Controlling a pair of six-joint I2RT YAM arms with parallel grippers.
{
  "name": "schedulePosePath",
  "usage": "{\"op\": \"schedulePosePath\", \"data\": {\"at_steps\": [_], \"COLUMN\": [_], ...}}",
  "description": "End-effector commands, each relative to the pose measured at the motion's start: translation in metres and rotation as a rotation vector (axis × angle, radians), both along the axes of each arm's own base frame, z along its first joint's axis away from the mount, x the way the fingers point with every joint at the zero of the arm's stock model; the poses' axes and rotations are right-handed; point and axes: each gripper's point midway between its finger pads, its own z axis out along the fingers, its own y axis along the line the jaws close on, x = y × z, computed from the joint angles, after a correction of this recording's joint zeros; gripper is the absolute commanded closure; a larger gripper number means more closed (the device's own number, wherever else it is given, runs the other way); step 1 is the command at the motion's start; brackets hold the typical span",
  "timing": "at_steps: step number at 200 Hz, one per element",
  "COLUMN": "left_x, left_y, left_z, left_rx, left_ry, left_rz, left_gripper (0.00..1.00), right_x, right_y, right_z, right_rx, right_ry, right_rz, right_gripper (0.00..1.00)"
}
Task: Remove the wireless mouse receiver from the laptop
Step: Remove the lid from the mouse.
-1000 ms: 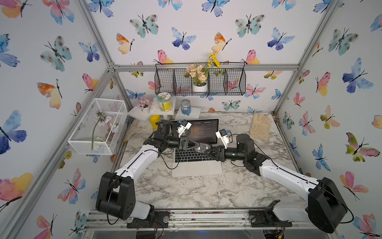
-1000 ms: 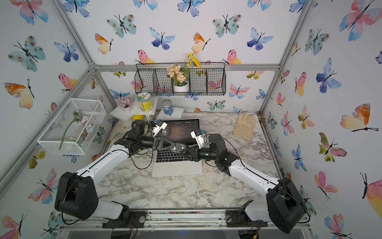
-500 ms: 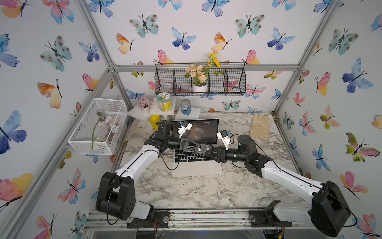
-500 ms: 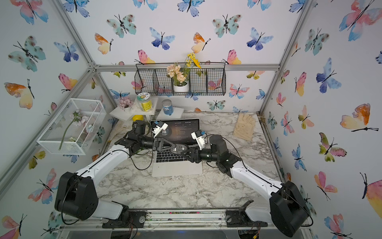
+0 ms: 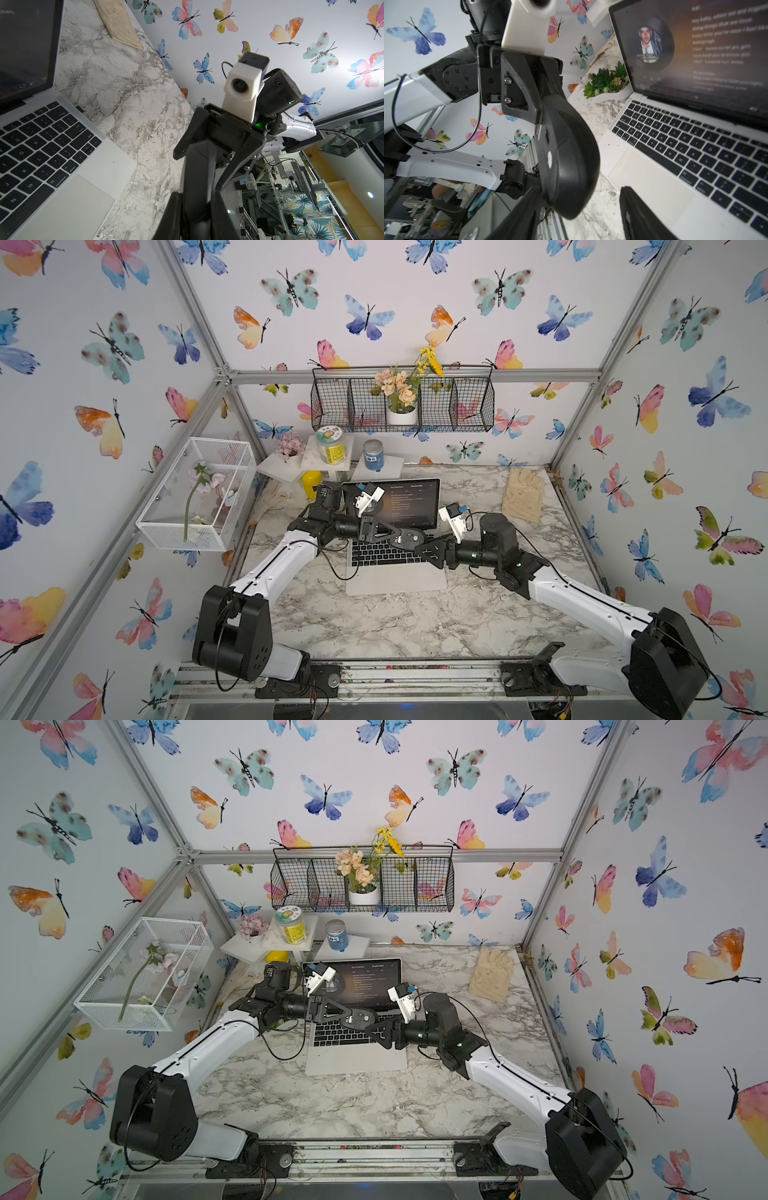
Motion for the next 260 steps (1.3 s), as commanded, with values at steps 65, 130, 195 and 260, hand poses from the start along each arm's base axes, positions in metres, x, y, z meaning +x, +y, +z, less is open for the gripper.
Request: {"op": "schedulePosePath", "data": {"at_steps": [65,130,195,260], "left_x": [-0.018,-0.027,-0.035,-0.034], "left_y": [-0.012,-0.012,-0.011,-0.011], "left_z": [0.006,0.013,0.018,0.015], "left_rx": [-0.053,-0.07,-0.084,-0.077], "left_ry": [0.012,-0.008,-0.032,-0.029], "left_rz": [-0.099,-0.119,-0.134,-0.127], "left_gripper": [1.0,0.48,0.8,0.99], "right_x": [0.007,-0.003,-0.008,-0.002], "right_y": [0.018,0.017,0.016,0.005], "right_z": [0.018,0.038,0.042,0.042], "right_rx": [0.086,0.15,0.164,0.084], "right_ry": [-0.003,-0.01,0.007,-0.021], "right_rz": [0.066,0.1,0.118,0.036], "right_gripper": [0.49,0.71,0.71,0.25]}}
